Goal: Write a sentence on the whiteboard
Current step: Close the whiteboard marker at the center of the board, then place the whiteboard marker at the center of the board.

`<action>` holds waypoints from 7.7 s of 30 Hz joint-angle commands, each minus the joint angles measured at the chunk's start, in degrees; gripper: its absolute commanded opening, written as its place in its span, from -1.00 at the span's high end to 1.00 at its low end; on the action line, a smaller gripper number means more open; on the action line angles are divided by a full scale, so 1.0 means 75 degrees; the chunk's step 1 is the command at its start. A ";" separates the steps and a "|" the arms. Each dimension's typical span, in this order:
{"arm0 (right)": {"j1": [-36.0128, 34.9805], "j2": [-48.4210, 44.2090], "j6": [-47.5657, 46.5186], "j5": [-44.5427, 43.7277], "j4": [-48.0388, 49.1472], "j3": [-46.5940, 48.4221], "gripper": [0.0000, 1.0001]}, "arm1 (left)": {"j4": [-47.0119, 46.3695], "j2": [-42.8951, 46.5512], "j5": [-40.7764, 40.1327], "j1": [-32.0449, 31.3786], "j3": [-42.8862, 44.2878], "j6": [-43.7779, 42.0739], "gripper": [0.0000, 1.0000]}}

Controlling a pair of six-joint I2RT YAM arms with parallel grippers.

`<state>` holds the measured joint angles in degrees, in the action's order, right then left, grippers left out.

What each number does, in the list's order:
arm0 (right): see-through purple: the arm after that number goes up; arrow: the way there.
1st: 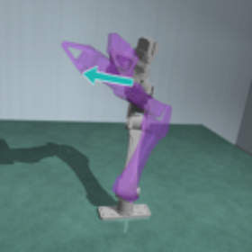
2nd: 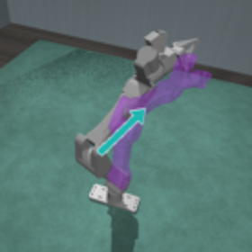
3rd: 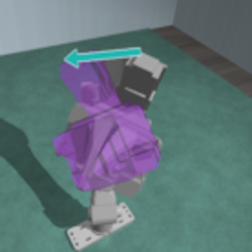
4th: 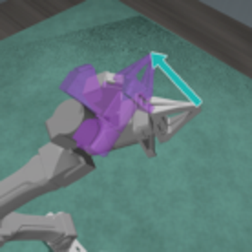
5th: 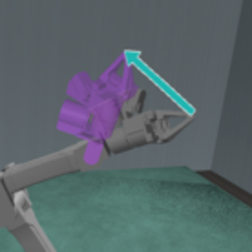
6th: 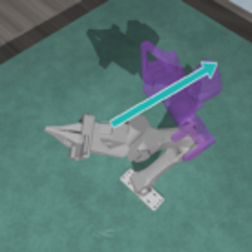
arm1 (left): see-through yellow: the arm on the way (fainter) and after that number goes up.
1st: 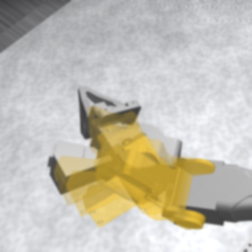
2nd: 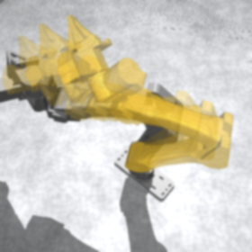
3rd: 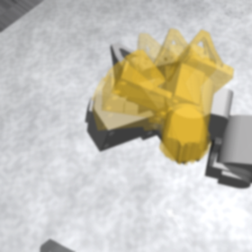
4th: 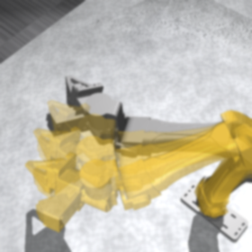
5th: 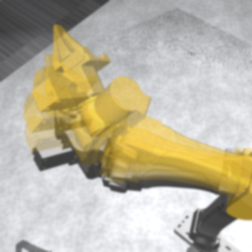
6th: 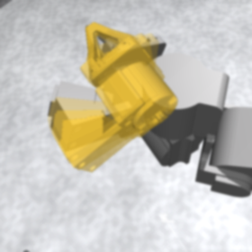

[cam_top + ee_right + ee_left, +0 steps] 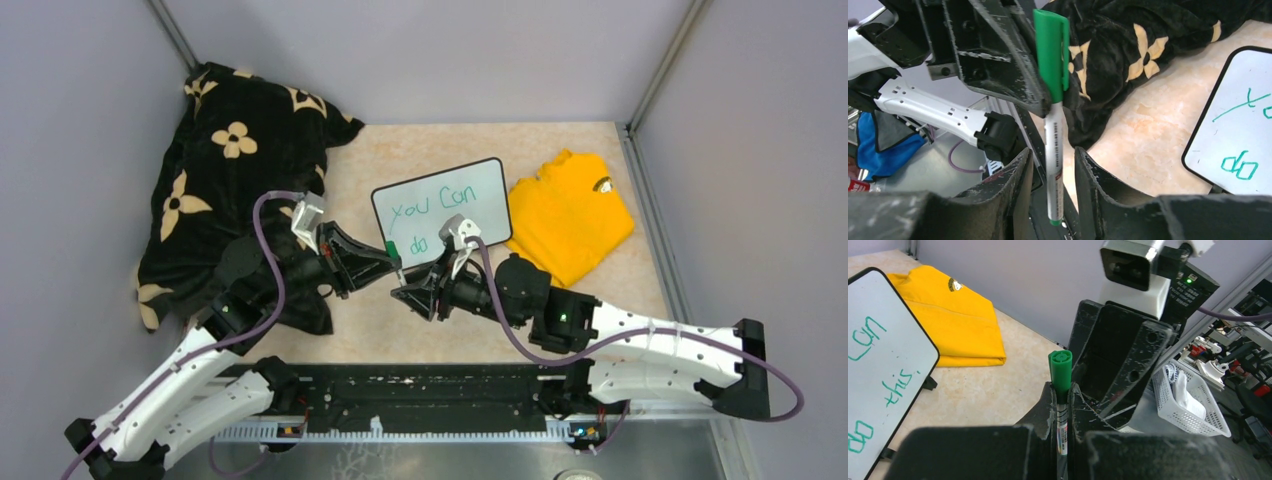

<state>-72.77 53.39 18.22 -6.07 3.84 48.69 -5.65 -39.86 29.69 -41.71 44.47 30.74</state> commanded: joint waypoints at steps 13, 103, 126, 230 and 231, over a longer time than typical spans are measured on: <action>0.0223 0.0095 0.0252 0.0381 0.0916 -0.0262 1.00 | -0.0906 0.0201 0.0617 0.0028 -0.0427 0.0536 0.36; 0.0533 -0.1352 0.0560 -0.5192 -0.2583 -0.1183 0.04 | 0.3724 -0.4851 -0.4012 0.1304 -0.0345 0.0716 1.00; 0.0528 -0.1693 0.0734 -0.5214 -0.2598 -0.1463 0.04 | 0.3419 -0.6291 -0.2675 0.2019 0.0369 0.0439 0.78; 0.0530 -0.2165 0.0815 -0.5345 -0.2972 -0.1628 0.04 | 0.3627 -0.6597 -0.4604 0.1232 -0.0098 0.0539 0.37; 0.0533 -0.2161 0.0824 -0.5344 -0.2987 -0.1628 0.04 | 0.3620 -0.6568 -0.4604 0.1235 -0.0092 0.0537 0.35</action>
<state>-69.45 37.87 23.64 -45.63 -19.20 36.29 18.70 -88.07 -3.03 -32.99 45.41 35.31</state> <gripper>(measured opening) 0.480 0.306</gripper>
